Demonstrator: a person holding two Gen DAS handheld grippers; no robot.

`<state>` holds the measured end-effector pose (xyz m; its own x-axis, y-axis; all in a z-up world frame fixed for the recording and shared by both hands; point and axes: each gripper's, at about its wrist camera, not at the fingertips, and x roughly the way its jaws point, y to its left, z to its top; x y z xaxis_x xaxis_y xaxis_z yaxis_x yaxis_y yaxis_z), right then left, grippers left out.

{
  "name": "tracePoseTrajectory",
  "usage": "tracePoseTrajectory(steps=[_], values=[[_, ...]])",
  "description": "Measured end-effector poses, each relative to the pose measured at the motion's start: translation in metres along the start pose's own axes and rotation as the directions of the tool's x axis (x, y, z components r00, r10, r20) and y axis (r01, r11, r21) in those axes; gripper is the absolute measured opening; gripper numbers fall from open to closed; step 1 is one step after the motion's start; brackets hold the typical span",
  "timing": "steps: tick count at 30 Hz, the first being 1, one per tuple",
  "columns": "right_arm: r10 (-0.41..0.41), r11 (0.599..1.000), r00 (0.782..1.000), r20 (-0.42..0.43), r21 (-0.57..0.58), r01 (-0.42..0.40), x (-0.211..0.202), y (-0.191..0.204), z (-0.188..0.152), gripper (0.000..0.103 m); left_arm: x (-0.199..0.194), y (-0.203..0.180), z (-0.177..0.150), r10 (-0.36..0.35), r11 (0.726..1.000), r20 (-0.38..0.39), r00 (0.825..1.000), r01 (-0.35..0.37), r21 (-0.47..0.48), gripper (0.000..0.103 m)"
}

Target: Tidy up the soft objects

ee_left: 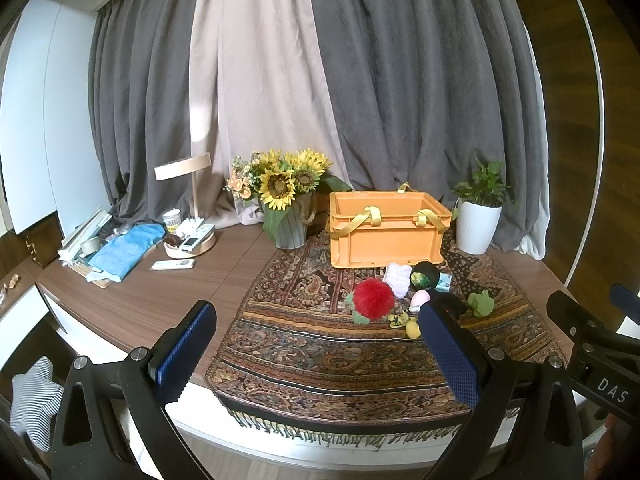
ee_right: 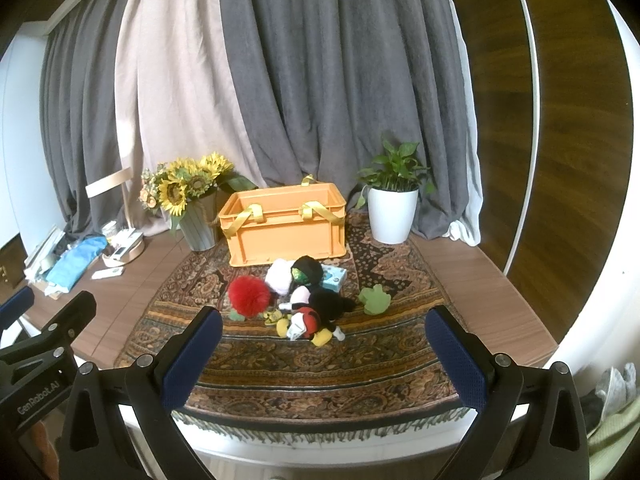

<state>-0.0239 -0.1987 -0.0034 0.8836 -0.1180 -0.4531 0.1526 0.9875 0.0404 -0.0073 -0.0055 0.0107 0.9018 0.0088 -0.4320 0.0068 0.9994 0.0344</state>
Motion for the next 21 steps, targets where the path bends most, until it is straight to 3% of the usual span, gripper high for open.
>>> tracePoseTrajectory(steps=[21], values=[[-0.009,1.000,1.000,0.000,0.003,0.009,0.0020,0.0008,0.0005,0.102,0.0028,-0.0059,0.0016,-0.014,1.000,-0.004,1.000,0.014,-0.001,0.103]])
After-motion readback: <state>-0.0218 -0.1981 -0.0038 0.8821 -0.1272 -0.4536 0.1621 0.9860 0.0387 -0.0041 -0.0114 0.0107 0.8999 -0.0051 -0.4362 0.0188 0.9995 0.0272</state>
